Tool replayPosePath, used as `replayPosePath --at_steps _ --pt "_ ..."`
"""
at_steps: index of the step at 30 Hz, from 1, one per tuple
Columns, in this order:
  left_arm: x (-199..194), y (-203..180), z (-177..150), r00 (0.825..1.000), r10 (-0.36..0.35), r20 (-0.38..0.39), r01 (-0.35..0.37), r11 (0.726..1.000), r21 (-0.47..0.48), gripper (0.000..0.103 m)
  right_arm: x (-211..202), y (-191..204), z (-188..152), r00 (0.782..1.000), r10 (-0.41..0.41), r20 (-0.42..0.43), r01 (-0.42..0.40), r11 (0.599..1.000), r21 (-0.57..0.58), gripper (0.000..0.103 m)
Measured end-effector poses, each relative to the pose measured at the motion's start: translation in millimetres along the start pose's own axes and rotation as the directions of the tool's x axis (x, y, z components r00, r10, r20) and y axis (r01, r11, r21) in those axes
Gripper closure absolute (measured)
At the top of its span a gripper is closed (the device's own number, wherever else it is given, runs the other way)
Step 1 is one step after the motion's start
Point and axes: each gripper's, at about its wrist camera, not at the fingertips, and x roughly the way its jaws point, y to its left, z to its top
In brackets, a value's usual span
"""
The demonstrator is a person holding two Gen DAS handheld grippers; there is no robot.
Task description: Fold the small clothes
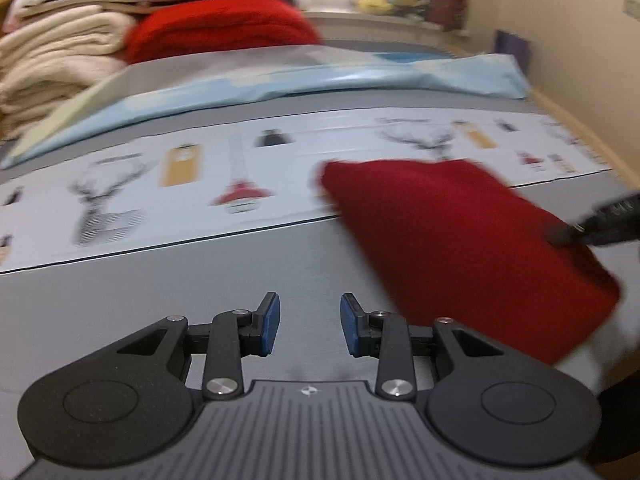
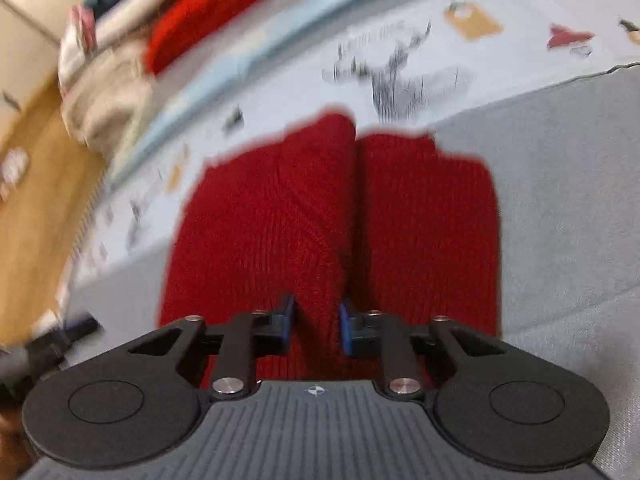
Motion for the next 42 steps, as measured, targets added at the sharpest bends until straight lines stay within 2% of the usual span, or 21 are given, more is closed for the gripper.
replayPosePath --at_steps 3,5,8,9,11,12,13,15,17,19,21,23,27,29,30,32,35,38,40,41,42 --pt "5 -51 14 0.997 -0.074 0.025 0.073 0.997 0.027 0.06 -41 8 5 0.979 0.108 0.172 -0.098 0.993 -0.066 0.089" --pt "10 -79 21 0.992 -0.123 0.036 0.122 0.992 0.03 0.058 -59 10 2 0.964 0.149 0.22 -0.121 0.983 -0.135 0.089" --pt "26 -108 24 0.985 -0.172 0.016 0.172 0.985 0.021 0.057 -42 -9 -2 0.996 -0.027 0.086 0.038 0.992 -0.123 0.089" --pt "35 -114 20 0.983 -0.185 -0.017 0.185 0.983 0.011 0.057 -28 -21 -5 0.994 -0.11 0.007 0.11 0.99 -0.092 0.102" --pt "55 -124 3 0.979 -0.166 -0.115 0.17 0.985 0.033 0.057 -5 -41 -14 0.948 -0.284 -0.147 0.272 0.957 -0.096 0.103" --pt "63 -130 -8 0.98 -0.128 -0.154 0.143 0.986 0.09 0.057 2 -45 -15 0.933 -0.311 -0.182 0.294 0.949 -0.116 0.103" --pt "66 -135 -17 0.98 -0.105 -0.172 0.13 0.982 0.14 0.057 0 -46 -14 0.941 -0.297 -0.164 0.283 0.954 -0.101 0.099" --pt "63 -143 -36 0.983 -0.09 -0.16 0.125 0.967 0.223 0.056 -18 -45 1 0.979 -0.202 -0.035 0.202 0.979 -0.012 0.099" --pt "59 -144 -44 0.984 -0.095 -0.149 0.128 0.964 0.234 0.056 -33 -45 15 0.99 -0.11 0.084 0.105 0.992 0.064 0.091" --pt "59 -140 -45 0.983 -0.109 -0.151 0.138 0.97 0.198 0.056 -33 -48 26 0.988 -0.061 0.141 0.042 0.99 0.135 0.054" --pt "61 -135 -45 0.98 -0.124 -0.155 0.148 0.977 0.151 0.056 -18 -49 36 0.992 -0.025 0.125 0.001 0.982 0.188 0.044" --pt "59 -129 -47 0.979 -0.129 -0.157 0.148 0.982 0.118 0.056 2 -48 47 0.996 0.005 0.087 -0.024 0.974 0.226 0.045" --pt "55 -122 -45 0.979 -0.123 -0.161 0.141 0.984 0.105 0.056 43 -39 63 0.999 -0.037 0.04 0.025 0.964 0.264 0.045" --pt "54 -119 -45 0.977 -0.13 -0.167 0.145 0.986 0.085 0.054 60 -37 64 0.999 -0.03 0.03 0.02 0.961 0.276 0.051" --pt "54 -118 -45 0.976 -0.135 -0.17 0.149 0.986 0.074 0.054 58 -35 64 0.998 -0.024 0.05 0.01 0.964 0.265 0.08" --pt "56 -113 -43 0.975 -0.143 -0.17 0.155 0.986 0.059 0.054 47 -27 66 0.992 -0.011 0.124 -0.018 0.973 0.232 0.088" --pt "55 -113 -40 0.975 -0.152 -0.161 0.16 0.986 0.038 0.055 28 -16 64 0.969 -0.008 0.247 -0.035 0.986 0.166 0.09" --pt "51 -117 -35 0.975 -0.153 -0.158 0.161 0.986 0.036 0.054 33 -19 57 0.959 -0.179 0.22 0.15 0.978 0.144 0.091" --pt "48 -120 -31 0.974 -0.154 -0.165 0.161 0.986 0.034 0.053 44 -30 52 0.927 -0.35 0.138 0.329 0.932 0.154 0.103" --pt "46 -118 -29 0.974 -0.155 -0.166 0.161 0.987 0.022 0.053 48 -36 50 0.906 -0.411 0.102 0.395 0.907 0.146 0.103" --pt "43 -115 -27 0.974 -0.162 -0.156 0.164 0.986 0.002 0.053 50 -44 50 0.908 -0.413 0.068 0.398 0.902 0.166 0.099"
